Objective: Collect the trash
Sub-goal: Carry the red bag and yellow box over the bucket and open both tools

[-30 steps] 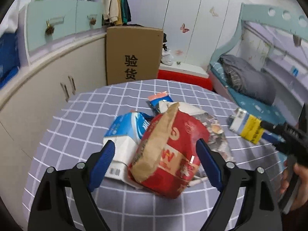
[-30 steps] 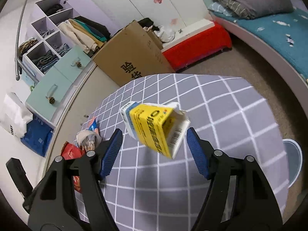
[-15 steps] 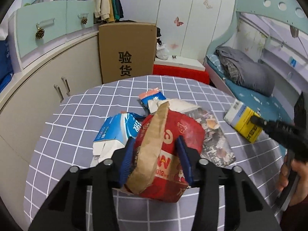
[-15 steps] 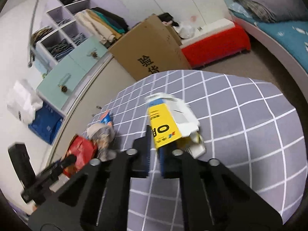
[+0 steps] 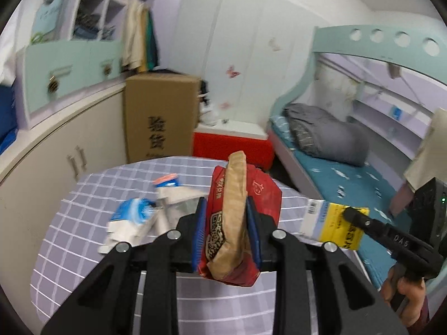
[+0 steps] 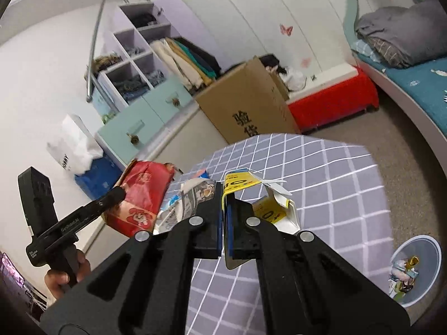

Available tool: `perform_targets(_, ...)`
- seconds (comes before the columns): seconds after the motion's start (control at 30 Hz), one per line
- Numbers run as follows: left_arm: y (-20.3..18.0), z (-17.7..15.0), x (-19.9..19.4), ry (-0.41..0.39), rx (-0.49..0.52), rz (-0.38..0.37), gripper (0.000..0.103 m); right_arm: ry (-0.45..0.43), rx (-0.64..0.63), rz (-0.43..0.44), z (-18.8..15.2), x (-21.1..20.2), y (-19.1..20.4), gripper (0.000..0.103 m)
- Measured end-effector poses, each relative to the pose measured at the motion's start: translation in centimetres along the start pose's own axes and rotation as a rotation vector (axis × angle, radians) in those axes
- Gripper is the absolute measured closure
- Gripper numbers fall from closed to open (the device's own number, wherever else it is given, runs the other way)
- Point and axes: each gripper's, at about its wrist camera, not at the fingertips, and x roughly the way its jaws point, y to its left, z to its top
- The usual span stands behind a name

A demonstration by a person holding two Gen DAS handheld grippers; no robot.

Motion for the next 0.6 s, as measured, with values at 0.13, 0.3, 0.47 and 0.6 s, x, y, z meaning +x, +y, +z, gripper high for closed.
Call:
perform_targets(0.13, -6.4, -0.8, -0.2, 0.013, 0.062, -0.090, 0.077, -0.072, 0.019, -0.023, -0.4, -5.4, -1.7, 0.101)
perform_targets(0.3, -16.0, -3.3, 1.8, 0.088, 0.156, -0.235, 0.077, -0.166, 0.050, -0.136, -2.0, -12.3, -5.7, 0.100)
perform_targets(0.47, -24.9, -7.1, 5.4, 0.187, 0.242, -0.329, 0.077, -0.227, 0.125, -0.290, -4.5, -18.3, -11.5, 0.100)
perform_targets(0.6, -30.5, -10.8, 9.5, 0.289, 0.295, -0.363, 0.077, -0.233, 0.215, -0.382, -6.9, -20.8, -16.9, 0.100)
